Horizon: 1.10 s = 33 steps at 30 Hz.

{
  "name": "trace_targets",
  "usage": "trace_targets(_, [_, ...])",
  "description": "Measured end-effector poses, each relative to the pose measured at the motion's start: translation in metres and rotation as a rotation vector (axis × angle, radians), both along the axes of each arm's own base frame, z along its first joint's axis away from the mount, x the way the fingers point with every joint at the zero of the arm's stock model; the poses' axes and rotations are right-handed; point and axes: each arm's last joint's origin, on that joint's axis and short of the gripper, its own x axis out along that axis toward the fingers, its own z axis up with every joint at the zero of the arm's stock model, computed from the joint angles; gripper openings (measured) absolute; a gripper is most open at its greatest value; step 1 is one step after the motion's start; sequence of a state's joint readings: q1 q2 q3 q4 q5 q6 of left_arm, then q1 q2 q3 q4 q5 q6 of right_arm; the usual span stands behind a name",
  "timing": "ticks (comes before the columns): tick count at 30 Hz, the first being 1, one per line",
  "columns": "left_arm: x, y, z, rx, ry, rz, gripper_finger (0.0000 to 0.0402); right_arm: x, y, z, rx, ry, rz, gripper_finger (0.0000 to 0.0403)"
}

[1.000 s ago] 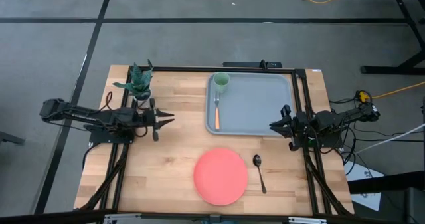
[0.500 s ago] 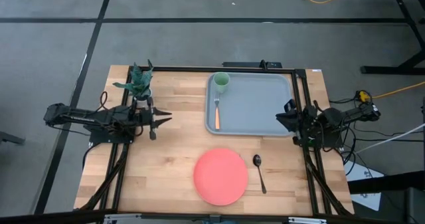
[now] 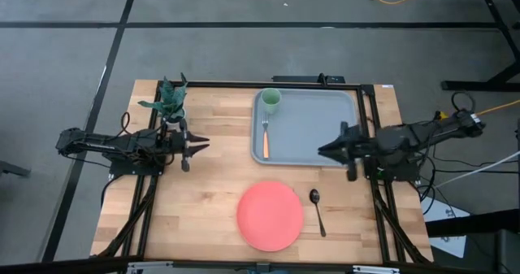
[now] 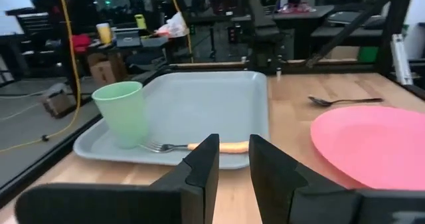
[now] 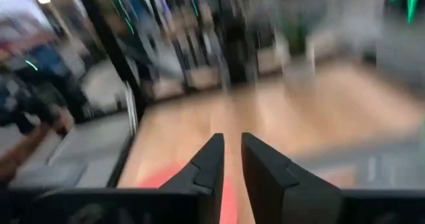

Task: Pick and place plate/cup/fork/spoon on tray
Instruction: Put the black spoon to the bottom right of the blue serving tray

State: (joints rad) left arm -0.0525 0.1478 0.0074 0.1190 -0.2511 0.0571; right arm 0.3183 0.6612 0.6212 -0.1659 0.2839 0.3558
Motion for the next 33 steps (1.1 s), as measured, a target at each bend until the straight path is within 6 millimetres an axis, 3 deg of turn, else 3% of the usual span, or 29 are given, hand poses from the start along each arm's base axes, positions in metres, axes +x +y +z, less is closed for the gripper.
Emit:
trace_targets(6, [0.0, 0.001, 0.0, 0.005, 0.001, 0.038, 0.0076, 0.042, 0.015, -0.003, 0.212, 0.55, -0.178, 0.0057])
trace_targets(9, [0.0, 0.001, 0.0, 0.005, 0.001, 0.038, 0.0076, 0.06, 0.022, -0.02, 0.277, 0.74, -0.258, 0.0057])
trace_targets(15, [0.0, 0.001, 0.0, 0.005, 0.001, 0.039, 0.0076, 0.084, 0.04, -0.059, 0.477, 1.045, -0.233, 0.0057])
trace_targets(24, [0.0, 0.001, 0.0, 0.005, 0.001, 0.04, 0.0076, 0.095, 0.065, -0.096, 0.613, 1.181, -0.463, 0.0057])
trace_targets(33, [0.0, 0.001, 0.0, 0.005, 0.001, 0.041, 0.0076, 0.092, 0.108, -0.11, 0.743, 1.069, -0.595, 0.0057])
